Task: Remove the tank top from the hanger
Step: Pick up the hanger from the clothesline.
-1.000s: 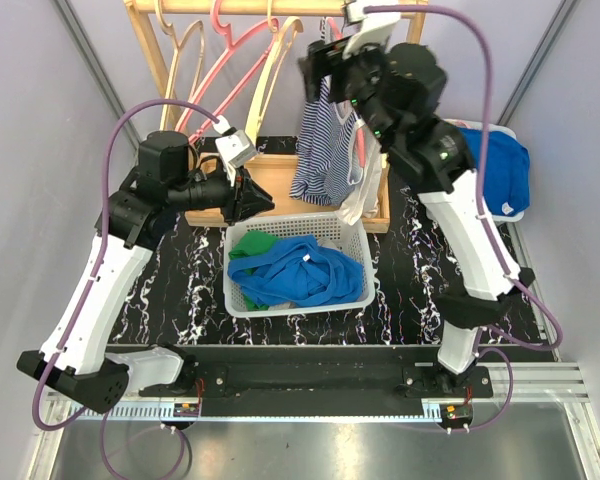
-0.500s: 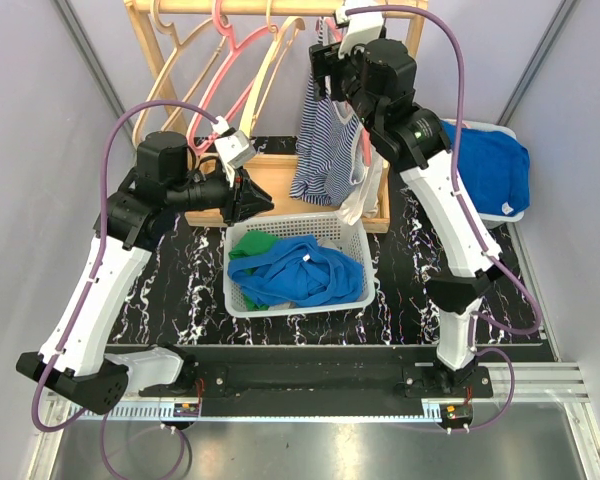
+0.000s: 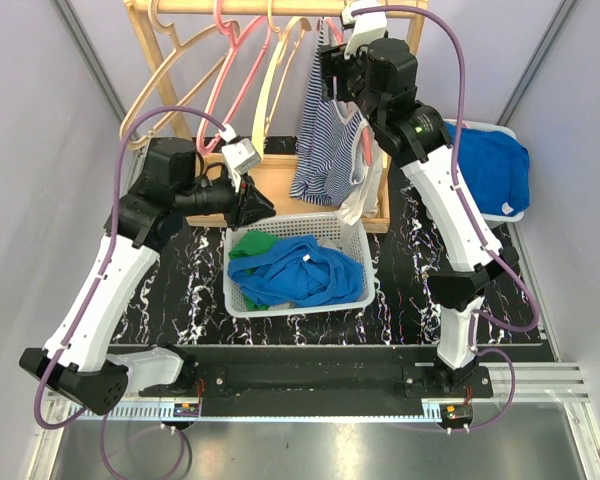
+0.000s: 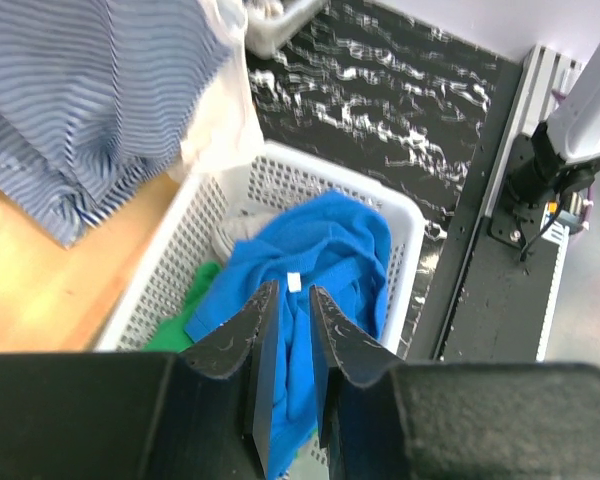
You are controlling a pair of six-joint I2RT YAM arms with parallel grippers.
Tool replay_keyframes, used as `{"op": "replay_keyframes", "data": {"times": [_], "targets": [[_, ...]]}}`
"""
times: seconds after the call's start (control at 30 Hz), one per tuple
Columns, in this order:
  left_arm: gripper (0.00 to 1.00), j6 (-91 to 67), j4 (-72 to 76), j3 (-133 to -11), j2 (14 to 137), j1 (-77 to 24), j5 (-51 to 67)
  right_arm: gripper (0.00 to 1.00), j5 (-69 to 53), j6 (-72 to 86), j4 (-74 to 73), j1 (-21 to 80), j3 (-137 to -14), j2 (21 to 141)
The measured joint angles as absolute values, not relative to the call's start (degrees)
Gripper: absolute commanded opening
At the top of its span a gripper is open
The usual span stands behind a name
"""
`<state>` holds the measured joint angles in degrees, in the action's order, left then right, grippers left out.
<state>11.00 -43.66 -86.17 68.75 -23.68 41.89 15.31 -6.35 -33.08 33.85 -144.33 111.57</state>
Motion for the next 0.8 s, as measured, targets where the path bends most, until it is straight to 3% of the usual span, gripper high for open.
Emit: {"op": "replay_keyframes", "data": {"times": [0.03,0.13,0.43,0.57,0.67,0.8], "targets": [[0.22,10.94,-43.62,-85.17,68.84,-23.68,41.78,0.52,15.20,-6.33,-33.08,33.85,-144.31,111.57],[0.22,10.92,-43.64,-83.77,69.47,-23.68,41.60,0.35,14.35,-5.91,-32.62,33.80,-143.26,111.20],[0.22,10.52,-42.81,-83.72,69.97,-23.68,41.58,0.39,11.68,-2.90,-31.18,33.65,-134.06,109.01],[0.22,10.50,-42.81,-83.74,69.97,-23.68,41.56,0.47,10.83,-2.07,-31.24,33.65,-131.17,108.03],[0.22,10.52,-42.83,-83.85,69.97,-23.68,41.56,0.38,10.83,-1.85,-31.29,33.71,-129.62,107.28],[0.22,10.52,-42.85,-83.88,69.97,-23.68,41.58,0.16,11.35,-1.93,-31.40,33.89,-129.19,106.54]]}}
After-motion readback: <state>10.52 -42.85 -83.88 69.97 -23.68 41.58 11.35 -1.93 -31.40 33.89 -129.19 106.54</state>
